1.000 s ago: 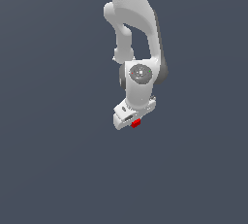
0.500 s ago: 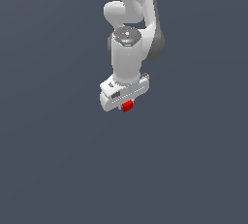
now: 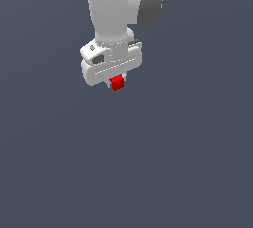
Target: Pick up the red cube and move it to a goal position.
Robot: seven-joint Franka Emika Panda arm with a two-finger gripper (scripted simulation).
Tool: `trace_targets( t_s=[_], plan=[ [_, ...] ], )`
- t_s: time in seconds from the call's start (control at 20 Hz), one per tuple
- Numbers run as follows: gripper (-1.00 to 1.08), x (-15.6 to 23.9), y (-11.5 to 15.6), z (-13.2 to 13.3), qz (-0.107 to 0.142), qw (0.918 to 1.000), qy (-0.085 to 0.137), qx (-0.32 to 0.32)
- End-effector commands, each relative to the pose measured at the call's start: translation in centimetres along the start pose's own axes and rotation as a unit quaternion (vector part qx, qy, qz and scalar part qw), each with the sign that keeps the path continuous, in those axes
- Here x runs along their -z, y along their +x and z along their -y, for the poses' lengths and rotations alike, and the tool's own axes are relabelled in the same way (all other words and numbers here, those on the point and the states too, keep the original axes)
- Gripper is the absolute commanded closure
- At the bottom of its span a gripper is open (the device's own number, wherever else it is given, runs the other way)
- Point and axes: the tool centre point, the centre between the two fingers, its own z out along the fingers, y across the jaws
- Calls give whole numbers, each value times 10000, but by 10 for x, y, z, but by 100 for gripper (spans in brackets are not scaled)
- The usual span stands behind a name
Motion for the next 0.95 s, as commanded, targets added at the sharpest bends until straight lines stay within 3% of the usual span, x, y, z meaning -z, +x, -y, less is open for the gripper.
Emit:
trace_targets(
  t_s=[0.0,0.45,0.9],
  plan=[
    [108,26,-12,-5,0,10000,4,3],
    [108,92,-39,-22,2,10000,1,0],
    [108,112,-47,-29,4,10000,-1,-1]
  ],
)
